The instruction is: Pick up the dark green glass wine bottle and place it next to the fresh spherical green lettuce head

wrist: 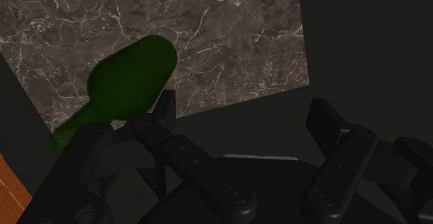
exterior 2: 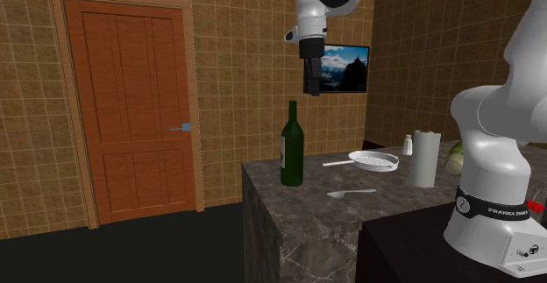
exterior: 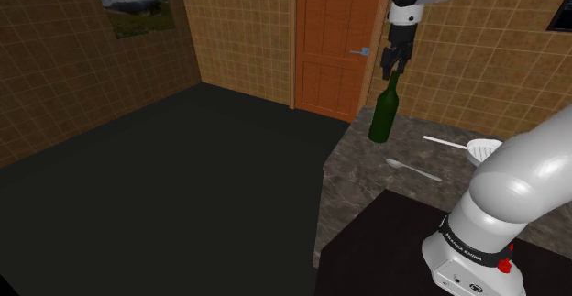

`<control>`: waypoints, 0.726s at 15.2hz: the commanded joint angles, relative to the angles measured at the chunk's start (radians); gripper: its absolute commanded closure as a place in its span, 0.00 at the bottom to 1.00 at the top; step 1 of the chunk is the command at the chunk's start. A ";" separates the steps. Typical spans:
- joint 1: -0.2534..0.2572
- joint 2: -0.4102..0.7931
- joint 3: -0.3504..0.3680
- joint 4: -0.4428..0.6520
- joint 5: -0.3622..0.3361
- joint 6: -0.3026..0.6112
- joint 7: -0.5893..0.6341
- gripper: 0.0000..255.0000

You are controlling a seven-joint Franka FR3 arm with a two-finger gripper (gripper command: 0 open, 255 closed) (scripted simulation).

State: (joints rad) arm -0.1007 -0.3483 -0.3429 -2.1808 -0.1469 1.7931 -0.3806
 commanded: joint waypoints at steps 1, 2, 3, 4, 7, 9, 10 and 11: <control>-0.006 0.063 -0.031 0.056 0.003 0.013 -0.044 0.00; -0.010 0.094 -0.046 0.080 0.007 0.022 -0.067 0.00; -0.014 0.126 -0.061 0.105 0.012 0.031 -0.089 0.00; -0.018 0.159 -0.076 0.132 0.019 0.039 -0.112 0.00; -0.034 0.261 -0.116 0.219 0.049 0.059 -0.183 0.00; -0.049 0.334 -0.139 0.284 0.076 0.067 -0.231 0.00; -0.058 0.371 -0.149 0.318 0.092 0.069 -0.255 0.00; -0.059 0.372 -0.148 0.319 0.093 0.069 -0.256 0.00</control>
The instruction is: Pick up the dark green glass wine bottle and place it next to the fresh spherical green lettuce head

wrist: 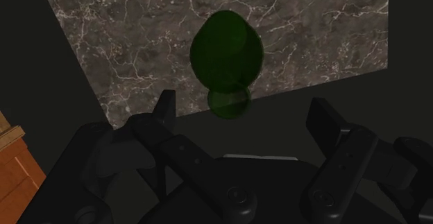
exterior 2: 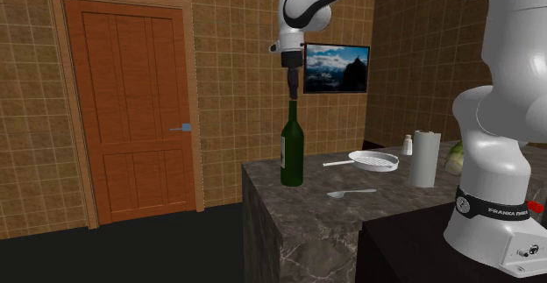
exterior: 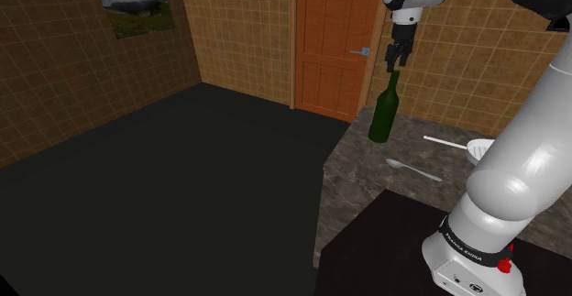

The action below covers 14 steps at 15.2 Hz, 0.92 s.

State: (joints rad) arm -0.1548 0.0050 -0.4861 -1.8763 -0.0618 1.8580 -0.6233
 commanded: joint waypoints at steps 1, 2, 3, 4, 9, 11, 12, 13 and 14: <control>-0.006 0.020 -0.005 0.003 0.008 0.018 -0.014 0.00; -0.006 0.022 -0.006 -0.008 0.009 0.031 -0.014 0.00; -0.007 0.024 -0.006 -0.020 0.009 0.044 -0.015 0.00; -0.007 0.027 -0.007 -0.031 0.010 0.057 -0.015 0.00; -0.010 0.037 -0.008 -0.068 0.015 0.104 -0.019 0.00; -0.010 0.037 -0.008 -0.068 0.015 0.104 -0.019 0.00; -0.010 0.037 -0.008 -0.068 0.015 0.104 -0.019 0.00; -0.010 0.037 -0.008 -0.068 0.015 0.104 -0.019 0.00; -0.010 0.037 -0.008 -0.068 0.015 0.104 -0.019 0.00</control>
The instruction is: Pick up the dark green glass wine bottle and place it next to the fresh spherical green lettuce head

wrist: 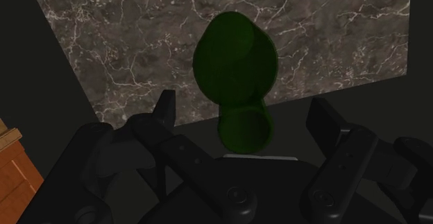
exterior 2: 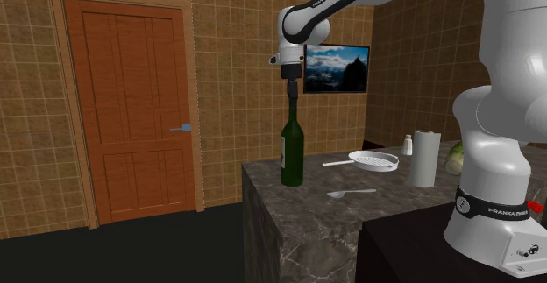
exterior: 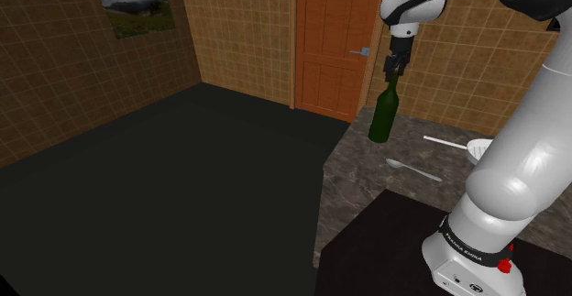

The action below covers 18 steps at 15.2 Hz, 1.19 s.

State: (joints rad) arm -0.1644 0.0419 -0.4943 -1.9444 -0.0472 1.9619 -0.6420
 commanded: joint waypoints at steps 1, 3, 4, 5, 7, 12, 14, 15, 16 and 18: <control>0.000 0.000 0.000 0.000 0.000 0.000 0.000 0.00; 0.000 0.000 0.000 0.000 0.000 0.000 0.000 1.00; 0.000 0.000 0.000 0.000 0.000 0.000 0.000 1.00; 0.000 0.000 0.000 0.000 0.000 0.000 0.000 1.00; 0.000 0.000 0.000 0.000 0.000 0.000 0.000 1.00; 0.000 -0.004 0.000 0.010 -0.002 -0.013 0.001 1.00; 0.001 -0.010 0.001 0.030 -0.004 -0.039 0.001 1.00; 0.001 -0.013 0.001 0.041 -0.005 -0.052 0.002 1.00; 0.002 -0.015 0.001 0.051 -0.006 -0.065 0.002 1.00; 0.002 -0.020 0.001 0.074 -0.008 -0.091 0.002 1.00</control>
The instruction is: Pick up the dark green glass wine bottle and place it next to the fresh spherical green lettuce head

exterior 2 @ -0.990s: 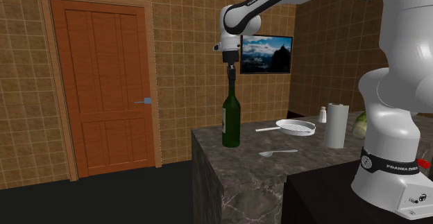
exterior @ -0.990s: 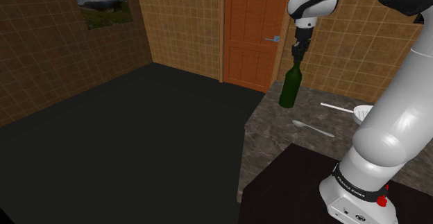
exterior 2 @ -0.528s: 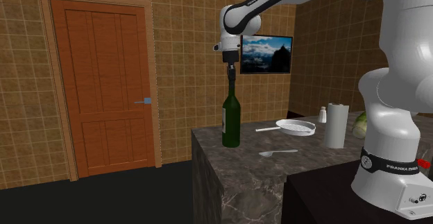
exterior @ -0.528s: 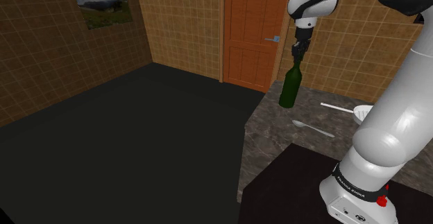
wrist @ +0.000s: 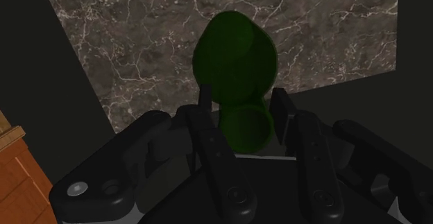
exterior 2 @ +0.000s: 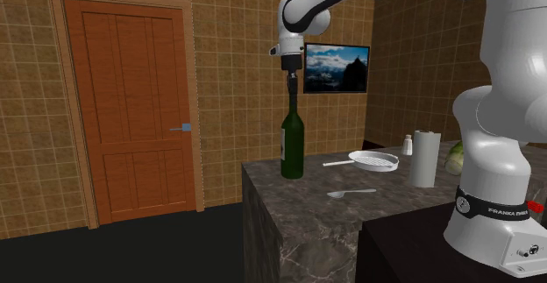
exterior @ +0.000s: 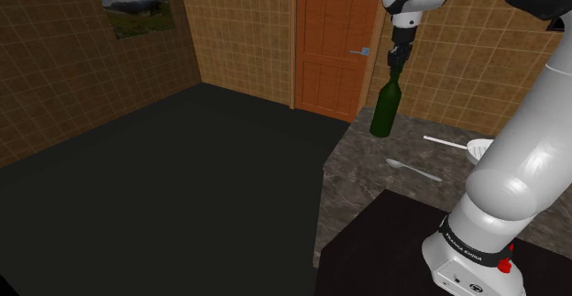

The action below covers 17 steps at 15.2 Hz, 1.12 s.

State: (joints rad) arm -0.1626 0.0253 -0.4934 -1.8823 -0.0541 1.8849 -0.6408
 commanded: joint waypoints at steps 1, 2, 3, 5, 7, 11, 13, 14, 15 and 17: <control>0.001 -0.005 0.001 0.023 -0.002 -0.027 0.001 1.00; 0.001 -0.007 0.001 0.035 -0.003 -0.041 0.001 1.00; 0.001 -0.008 0.001 0.047 -0.003 -0.054 0.000 1.00; 0.002 -0.010 0.001 0.071 -0.004 -0.080 0.000 1.00; 0.002 -0.011 0.001 0.097 -0.004 -0.107 -0.002 1.00; 0.002 -0.010 0.001 0.152 -0.003 -0.161 -0.005 1.00; 0.001 -0.008 0.001 0.181 -0.002 -0.188 -0.007 1.00; 0.001 -0.007 0.001 0.196 -0.001 -0.202 -0.008 1.00; 0.001 -0.005 0.001 0.211 0.000 -0.216 -0.009 1.00; 0.000 -0.001 0.000 0.243 0.002 -0.243 -0.012 1.00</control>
State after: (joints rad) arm -0.1615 0.0221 -0.4925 -1.6586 -0.0531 1.6586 -0.6506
